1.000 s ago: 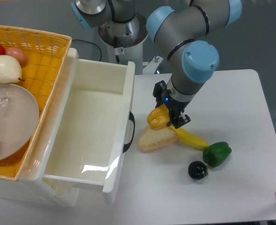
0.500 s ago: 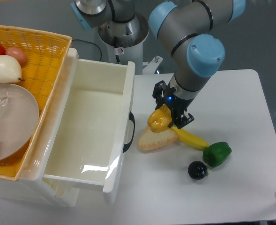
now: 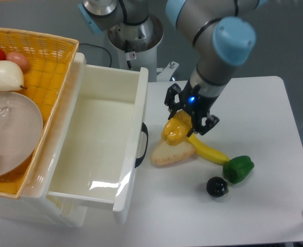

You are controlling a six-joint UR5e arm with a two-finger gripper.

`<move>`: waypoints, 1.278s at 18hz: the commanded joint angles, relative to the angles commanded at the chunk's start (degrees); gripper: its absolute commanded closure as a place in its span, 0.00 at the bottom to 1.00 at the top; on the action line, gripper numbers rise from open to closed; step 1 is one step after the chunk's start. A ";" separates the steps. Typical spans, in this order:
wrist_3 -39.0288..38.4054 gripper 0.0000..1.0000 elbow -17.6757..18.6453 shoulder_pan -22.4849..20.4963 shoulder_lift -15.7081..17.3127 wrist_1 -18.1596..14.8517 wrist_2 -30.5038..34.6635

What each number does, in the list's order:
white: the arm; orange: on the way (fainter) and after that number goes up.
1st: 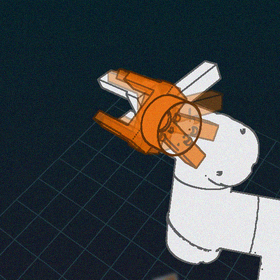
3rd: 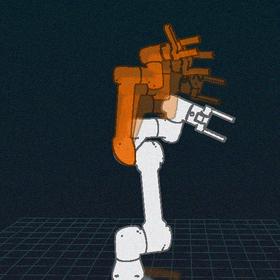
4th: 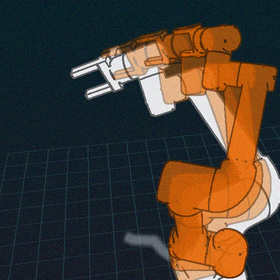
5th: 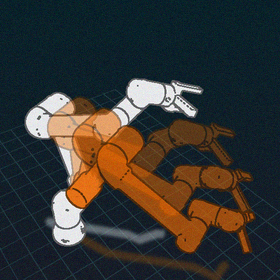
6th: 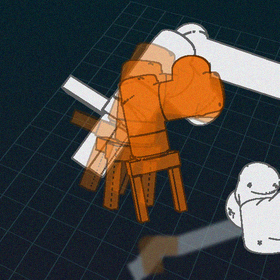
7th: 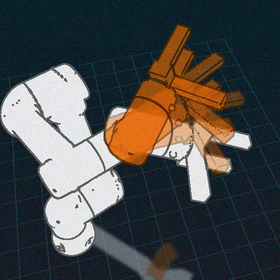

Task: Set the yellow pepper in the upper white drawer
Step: 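Lift the yellow pepper and carry it over the open white drawer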

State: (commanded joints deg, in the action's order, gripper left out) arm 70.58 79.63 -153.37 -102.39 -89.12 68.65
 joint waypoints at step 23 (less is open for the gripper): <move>-11.69 0.85 3.42 6.41 10.02 -6.50 -7.91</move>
State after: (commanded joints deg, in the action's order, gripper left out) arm 58.89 83.05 -146.96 -92.37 -95.62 60.73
